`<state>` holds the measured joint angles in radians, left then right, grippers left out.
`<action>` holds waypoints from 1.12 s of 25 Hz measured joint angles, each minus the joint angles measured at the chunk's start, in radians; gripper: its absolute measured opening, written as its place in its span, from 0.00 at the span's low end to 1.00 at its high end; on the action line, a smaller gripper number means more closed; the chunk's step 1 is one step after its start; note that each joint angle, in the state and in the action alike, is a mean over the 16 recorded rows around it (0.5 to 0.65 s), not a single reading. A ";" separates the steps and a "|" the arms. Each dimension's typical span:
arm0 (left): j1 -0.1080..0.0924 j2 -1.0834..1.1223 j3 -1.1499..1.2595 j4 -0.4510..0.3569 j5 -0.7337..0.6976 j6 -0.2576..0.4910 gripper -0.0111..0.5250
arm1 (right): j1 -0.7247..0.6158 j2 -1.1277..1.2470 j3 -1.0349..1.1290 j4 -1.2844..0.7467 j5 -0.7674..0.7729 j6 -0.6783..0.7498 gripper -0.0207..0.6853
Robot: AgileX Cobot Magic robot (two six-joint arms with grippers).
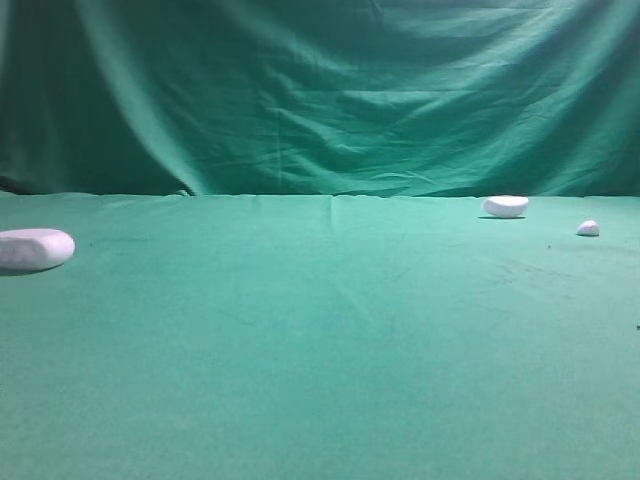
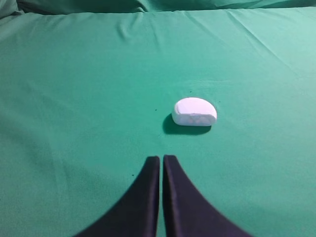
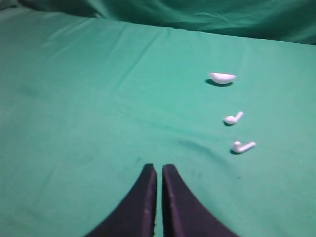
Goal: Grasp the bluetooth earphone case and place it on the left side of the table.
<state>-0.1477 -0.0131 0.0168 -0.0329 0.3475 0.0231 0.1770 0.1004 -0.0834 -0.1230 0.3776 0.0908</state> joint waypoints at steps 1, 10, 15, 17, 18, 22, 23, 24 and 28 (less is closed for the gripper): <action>0.000 0.000 0.000 0.000 0.000 0.000 0.02 | -0.017 -0.023 0.020 0.004 -0.002 0.000 0.03; 0.000 0.000 0.000 0.000 0.000 0.000 0.02 | -0.082 -0.111 0.105 0.032 -0.002 0.001 0.03; 0.000 0.000 0.000 0.000 0.000 0.000 0.02 | -0.084 -0.112 0.109 0.042 -0.001 0.001 0.03; 0.000 0.000 0.000 0.000 0.000 0.000 0.02 | -0.084 -0.112 0.109 0.045 -0.001 0.001 0.03; 0.000 0.000 0.000 0.000 0.000 0.000 0.02 | -0.084 -0.112 0.109 0.045 -0.001 0.001 0.03; 0.000 0.000 0.000 0.000 0.000 0.000 0.02 | -0.084 -0.112 0.109 0.046 -0.001 0.001 0.03; 0.000 0.000 0.000 0.000 0.000 0.000 0.02 | -0.084 -0.112 0.110 0.047 -0.001 0.001 0.03; 0.000 0.000 0.000 0.000 0.000 0.000 0.02 | -0.084 -0.112 0.110 0.047 -0.001 0.001 0.03; 0.000 0.000 0.000 0.000 0.000 0.000 0.02 | -0.084 -0.112 0.110 0.047 -0.001 0.001 0.03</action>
<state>-0.1477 -0.0131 0.0168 -0.0329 0.3475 0.0231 0.0927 -0.0117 0.0263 -0.0760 0.3766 0.0915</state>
